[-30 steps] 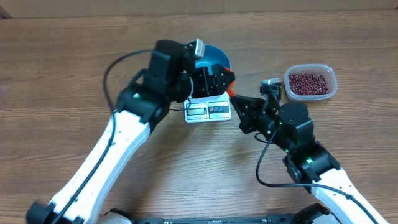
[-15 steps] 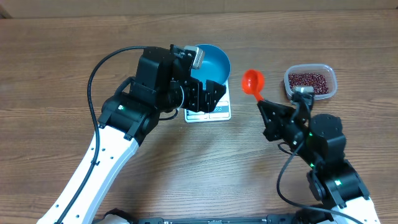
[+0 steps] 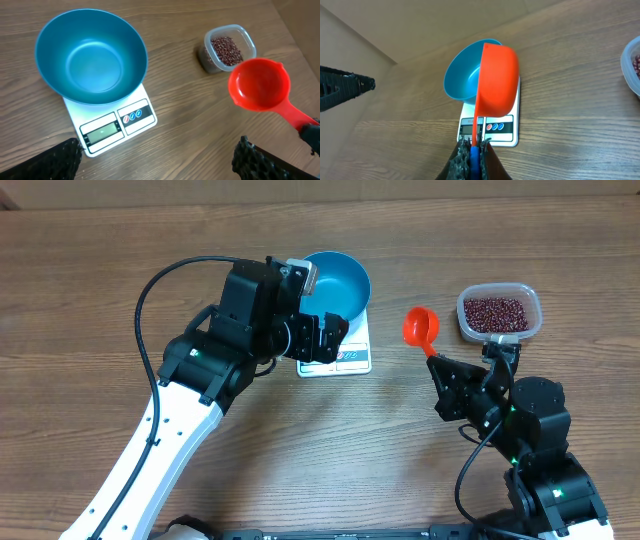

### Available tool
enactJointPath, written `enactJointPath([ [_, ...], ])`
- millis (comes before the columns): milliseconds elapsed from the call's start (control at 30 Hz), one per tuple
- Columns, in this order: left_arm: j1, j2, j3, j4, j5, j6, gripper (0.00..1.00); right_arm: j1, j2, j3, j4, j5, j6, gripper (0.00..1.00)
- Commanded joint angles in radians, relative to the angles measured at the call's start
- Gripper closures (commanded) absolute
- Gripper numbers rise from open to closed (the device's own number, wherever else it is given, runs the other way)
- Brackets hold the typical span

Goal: Scoop item into bowl and weigh 150g on scale
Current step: 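Grasp the scoop with the right gripper and release the left gripper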

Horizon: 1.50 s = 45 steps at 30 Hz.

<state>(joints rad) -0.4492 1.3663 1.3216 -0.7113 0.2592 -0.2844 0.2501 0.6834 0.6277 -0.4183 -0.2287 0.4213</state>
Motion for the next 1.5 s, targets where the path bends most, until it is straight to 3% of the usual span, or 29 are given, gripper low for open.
enactJointPath([
  [0,0.003,0.003,0.018,0.002,-0.024,0.019,0.0,-0.003,-0.01,0.01,-0.001,-0.001,-0.005,0.96],
  [1467,0.003,0.003,0.018,0.001,-0.024,0.019,0.0,-0.003,-0.01,0.01,-0.081,-0.02,-0.005,0.96],
])
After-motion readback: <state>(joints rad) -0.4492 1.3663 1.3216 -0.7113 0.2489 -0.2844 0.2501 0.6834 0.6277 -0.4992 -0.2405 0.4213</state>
